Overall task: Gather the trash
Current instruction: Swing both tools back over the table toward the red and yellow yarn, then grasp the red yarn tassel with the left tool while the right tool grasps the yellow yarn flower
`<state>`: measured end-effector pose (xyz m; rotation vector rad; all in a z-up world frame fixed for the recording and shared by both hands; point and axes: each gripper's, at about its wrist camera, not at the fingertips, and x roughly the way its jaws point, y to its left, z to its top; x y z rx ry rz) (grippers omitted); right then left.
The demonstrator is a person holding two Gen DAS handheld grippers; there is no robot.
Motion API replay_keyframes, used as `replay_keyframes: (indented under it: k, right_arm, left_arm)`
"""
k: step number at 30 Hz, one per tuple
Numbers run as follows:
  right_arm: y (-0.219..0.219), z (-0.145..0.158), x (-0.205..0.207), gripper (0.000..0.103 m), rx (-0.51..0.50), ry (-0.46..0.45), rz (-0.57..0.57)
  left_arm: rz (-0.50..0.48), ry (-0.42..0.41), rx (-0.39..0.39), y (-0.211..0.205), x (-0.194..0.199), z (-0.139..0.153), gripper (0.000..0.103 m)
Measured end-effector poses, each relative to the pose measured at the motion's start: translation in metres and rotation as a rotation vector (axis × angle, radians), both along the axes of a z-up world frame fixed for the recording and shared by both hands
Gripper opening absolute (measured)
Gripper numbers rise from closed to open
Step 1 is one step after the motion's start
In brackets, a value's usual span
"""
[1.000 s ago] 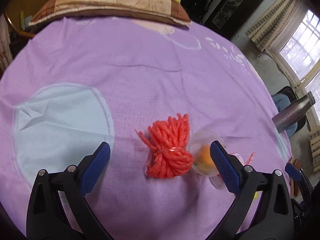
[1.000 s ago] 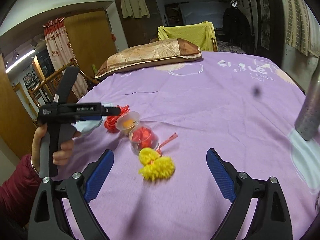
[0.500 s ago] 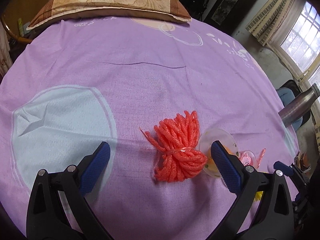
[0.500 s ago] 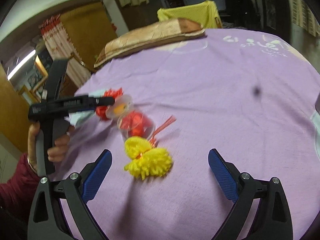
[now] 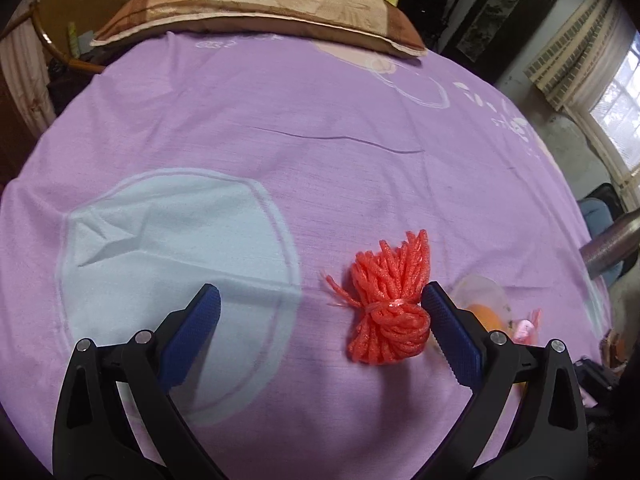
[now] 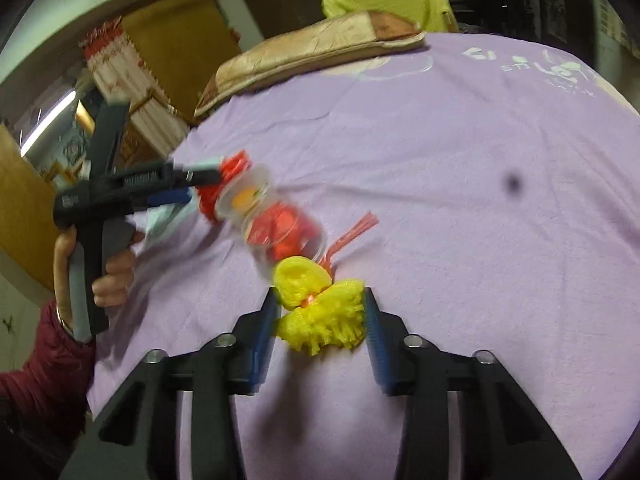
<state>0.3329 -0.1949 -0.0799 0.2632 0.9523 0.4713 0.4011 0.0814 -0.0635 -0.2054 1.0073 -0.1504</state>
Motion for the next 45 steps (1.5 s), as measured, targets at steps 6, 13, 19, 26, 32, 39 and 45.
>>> replay_keyframes:
  k: [6, 13, 19, 26, 32, 39, 45]
  right_arm:
    - [-0.036, 0.002, 0.003, 0.048, 0.022, -0.011, -0.158]
    - [-0.045, 0.002, 0.005, 0.065, 0.048, -0.016, -0.186]
    - [-0.047, 0.001, 0.005, 0.065, 0.051, -0.009, -0.181]
    - [-0.048, 0.001, 0.003, 0.065, 0.054, -0.015, -0.183]
    - [-0.048, 0.001, 0.002, 0.065, 0.058, -0.017, -0.187]
    - [-0.047, 0.002, 0.002, 0.065, 0.056, -0.019, -0.188]
    - [-0.046, 0.002, 0.002, 0.065, 0.051, -0.019, -0.189]
  left_arm:
    - [0.033, -0.048, -0.098, 0.016, -0.009, 0.012, 0.097]
    - [-0.075, -0.085, -0.08, -0.011, -0.016, 0.018, 0.097]
    - [-0.092, -0.028, -0.029, -0.022, -0.004, 0.001, 0.096]
    - [0.11, -0.046, 0.023, 0.021, 0.002, 0.006, 0.096]
    - [0.054, -0.058, -0.071, 0.019, 0.0, 0.011, 0.096]
    - [-0.051, -0.027, -0.028, -0.012, 0.003, -0.001, 0.096]
    - [-0.059, -0.04, -0.003, -0.014, 0.001, -0.002, 0.083]
